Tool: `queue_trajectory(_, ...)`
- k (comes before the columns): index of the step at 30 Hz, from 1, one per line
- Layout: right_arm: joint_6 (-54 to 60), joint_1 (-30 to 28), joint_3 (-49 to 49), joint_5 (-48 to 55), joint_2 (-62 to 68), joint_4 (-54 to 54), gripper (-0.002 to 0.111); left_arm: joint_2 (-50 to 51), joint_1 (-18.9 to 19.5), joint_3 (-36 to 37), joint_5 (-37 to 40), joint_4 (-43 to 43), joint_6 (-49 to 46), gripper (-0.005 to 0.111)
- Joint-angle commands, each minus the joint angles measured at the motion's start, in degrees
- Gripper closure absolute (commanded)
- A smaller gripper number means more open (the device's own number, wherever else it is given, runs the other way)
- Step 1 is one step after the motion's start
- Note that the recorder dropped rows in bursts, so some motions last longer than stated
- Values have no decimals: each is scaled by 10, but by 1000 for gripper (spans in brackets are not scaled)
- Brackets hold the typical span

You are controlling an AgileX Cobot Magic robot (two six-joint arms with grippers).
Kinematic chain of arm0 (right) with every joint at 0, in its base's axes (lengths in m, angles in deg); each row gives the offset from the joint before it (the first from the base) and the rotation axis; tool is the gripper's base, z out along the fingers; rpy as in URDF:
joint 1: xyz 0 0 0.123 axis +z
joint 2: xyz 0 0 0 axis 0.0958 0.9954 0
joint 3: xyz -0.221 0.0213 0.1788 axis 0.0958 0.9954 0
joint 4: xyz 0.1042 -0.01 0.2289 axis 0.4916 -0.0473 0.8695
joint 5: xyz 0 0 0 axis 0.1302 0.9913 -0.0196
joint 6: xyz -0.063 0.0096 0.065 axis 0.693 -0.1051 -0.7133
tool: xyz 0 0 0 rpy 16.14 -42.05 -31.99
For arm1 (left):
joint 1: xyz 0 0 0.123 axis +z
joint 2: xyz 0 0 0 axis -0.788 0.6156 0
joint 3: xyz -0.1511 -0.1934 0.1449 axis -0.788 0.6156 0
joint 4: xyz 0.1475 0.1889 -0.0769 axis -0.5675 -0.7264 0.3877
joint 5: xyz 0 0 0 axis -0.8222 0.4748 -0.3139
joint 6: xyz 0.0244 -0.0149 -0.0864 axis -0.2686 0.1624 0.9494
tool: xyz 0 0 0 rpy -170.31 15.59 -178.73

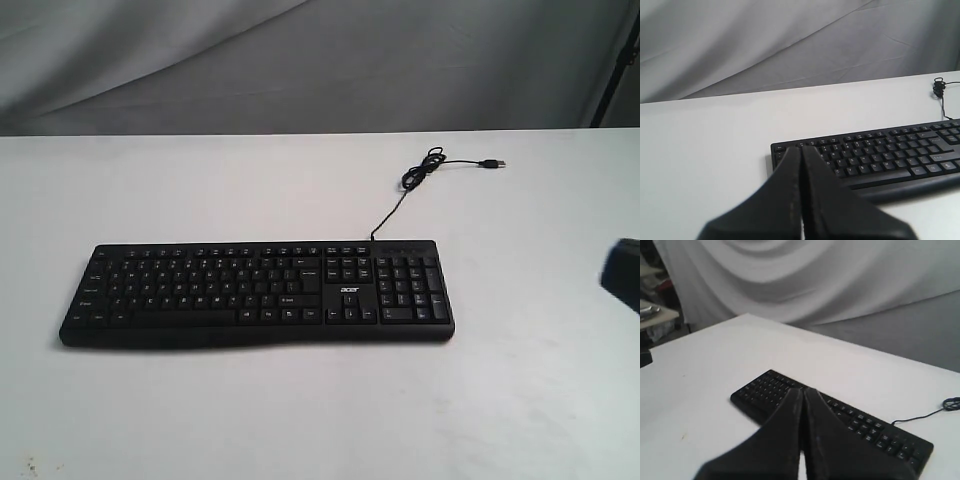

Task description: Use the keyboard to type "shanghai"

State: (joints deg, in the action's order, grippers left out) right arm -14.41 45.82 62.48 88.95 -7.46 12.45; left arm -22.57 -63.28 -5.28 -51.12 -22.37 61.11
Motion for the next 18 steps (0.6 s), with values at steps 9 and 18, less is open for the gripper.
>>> queue_trajectory(9,-3,-68,146,-73,-213,5,108,-2,-3,2,-3,0,2,107)
queue_trajectory(18,-30,-144,192,-78,-236,31,108,-2,-3,2,-3,0,2,107)
